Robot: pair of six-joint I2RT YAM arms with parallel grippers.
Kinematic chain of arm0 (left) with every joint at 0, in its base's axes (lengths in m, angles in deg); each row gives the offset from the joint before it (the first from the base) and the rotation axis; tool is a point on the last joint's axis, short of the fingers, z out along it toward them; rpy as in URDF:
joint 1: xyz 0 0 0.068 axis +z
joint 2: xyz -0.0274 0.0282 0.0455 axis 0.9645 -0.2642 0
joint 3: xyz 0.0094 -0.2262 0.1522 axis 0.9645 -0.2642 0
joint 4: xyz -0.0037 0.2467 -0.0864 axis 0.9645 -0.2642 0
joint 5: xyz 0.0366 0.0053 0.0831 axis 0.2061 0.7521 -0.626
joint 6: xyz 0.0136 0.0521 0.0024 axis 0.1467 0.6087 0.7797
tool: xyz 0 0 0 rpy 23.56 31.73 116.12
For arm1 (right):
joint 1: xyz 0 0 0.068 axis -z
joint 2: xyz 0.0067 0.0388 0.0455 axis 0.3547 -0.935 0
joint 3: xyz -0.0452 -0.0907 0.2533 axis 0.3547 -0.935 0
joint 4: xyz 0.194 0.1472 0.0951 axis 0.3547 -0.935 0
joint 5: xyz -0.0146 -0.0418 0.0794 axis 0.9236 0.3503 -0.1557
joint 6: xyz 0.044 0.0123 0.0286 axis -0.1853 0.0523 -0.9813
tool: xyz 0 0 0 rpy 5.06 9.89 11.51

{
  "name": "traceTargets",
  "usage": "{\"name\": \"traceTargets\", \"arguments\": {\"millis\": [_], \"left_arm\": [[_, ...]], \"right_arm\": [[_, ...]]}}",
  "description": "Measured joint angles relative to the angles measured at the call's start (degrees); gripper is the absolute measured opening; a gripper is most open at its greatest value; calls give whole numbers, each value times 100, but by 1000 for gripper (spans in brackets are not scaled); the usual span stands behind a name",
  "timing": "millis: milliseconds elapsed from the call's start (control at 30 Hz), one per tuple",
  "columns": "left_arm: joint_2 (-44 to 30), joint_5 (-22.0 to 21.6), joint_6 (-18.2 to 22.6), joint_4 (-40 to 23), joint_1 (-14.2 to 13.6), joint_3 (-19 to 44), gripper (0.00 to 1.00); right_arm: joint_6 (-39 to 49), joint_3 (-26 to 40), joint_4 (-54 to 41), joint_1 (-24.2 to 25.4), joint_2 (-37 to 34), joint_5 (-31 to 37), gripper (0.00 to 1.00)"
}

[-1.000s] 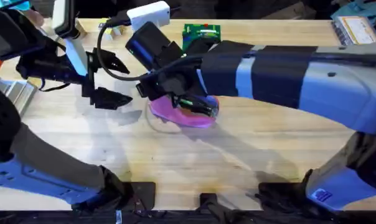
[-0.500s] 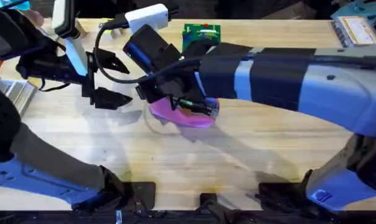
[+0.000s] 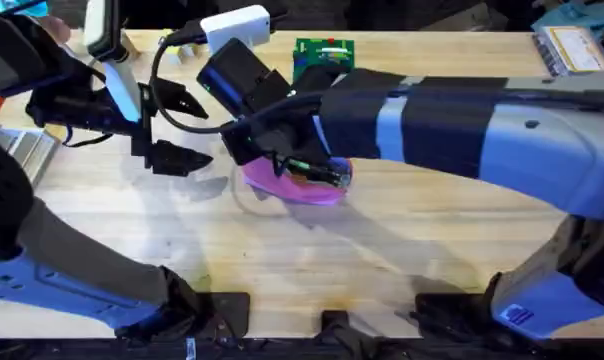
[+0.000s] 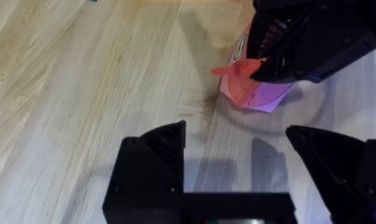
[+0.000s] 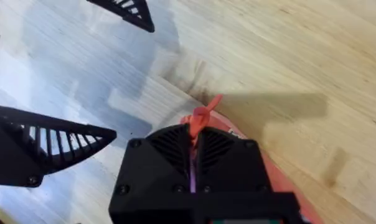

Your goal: Unzip the bag, pick up the pens from the table one at a time and place them inside, then zip the bag closed.

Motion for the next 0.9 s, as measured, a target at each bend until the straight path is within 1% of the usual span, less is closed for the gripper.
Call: {"name": "traceTargets", "arguments": {"millis": [233,500,900], "left_arm": [[-2,0,0,0,0,0,993],[-1,0,0,0,0,0,993],[-2,0,0,2,0,0,993]], "right_arm": [[2,0,-9,0,40,-20,29],[1,0,-84,-7,249,-49,30],[2,0,-92,-7,260,-52,31]]}}
